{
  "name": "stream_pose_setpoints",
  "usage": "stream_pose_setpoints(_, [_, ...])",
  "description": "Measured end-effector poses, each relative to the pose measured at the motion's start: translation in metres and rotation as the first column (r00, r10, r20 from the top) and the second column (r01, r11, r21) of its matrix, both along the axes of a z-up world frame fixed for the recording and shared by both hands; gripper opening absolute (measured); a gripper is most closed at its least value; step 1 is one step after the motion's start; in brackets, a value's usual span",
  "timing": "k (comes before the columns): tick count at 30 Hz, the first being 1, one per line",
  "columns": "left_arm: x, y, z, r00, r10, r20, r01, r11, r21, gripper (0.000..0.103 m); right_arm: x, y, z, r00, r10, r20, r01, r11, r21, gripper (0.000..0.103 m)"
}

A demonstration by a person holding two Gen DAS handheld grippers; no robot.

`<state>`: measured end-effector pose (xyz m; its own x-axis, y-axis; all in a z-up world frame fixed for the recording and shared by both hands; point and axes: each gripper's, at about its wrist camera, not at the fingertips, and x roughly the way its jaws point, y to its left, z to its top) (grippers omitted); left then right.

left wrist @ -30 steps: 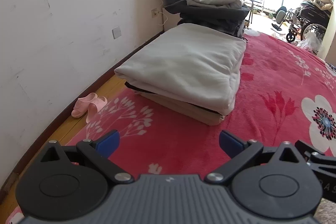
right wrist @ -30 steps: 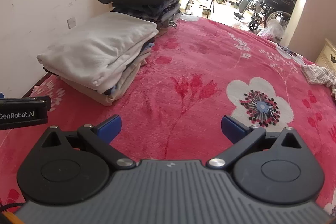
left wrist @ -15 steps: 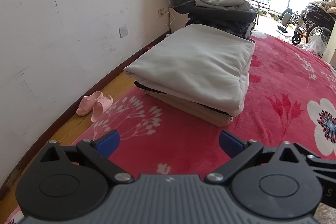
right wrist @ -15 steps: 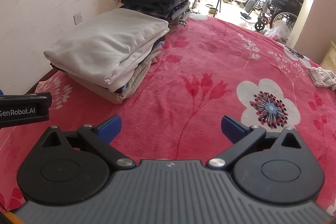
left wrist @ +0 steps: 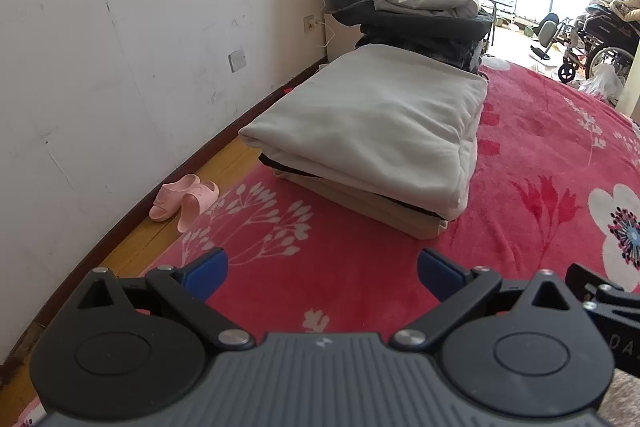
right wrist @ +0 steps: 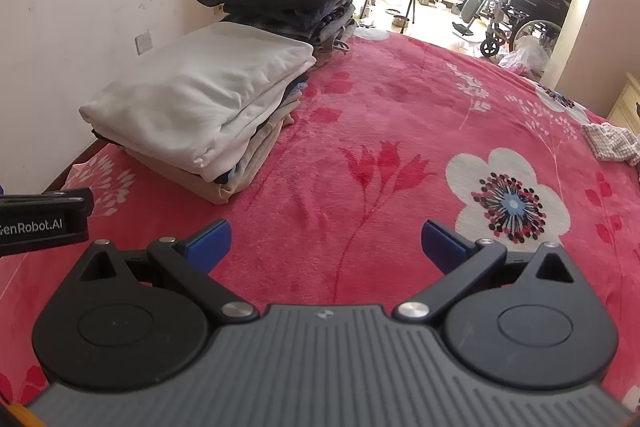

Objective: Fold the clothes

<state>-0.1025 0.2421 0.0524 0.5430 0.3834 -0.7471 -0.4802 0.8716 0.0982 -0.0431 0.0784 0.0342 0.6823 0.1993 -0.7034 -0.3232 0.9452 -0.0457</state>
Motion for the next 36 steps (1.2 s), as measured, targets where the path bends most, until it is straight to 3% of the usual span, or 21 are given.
stream_pose_setpoints(18, [0.0002,-0.0046,0.0038,1.0,-0.021,0.007,0.02,0.999,0.047,0.102,-0.0025,0.0007,-0.0012,1.0,0.01,-0.001,-0.01,1.0,0.0,0.102])
stream_pose_setpoints(36, [0.0002,-0.0031,0.002,1.0,-0.02,-0.005,0.02,0.999,0.047,0.102,-0.0046,0.0033,-0.0021,1.0,0.018,-0.002,-0.018,1.0,-0.001,0.102])
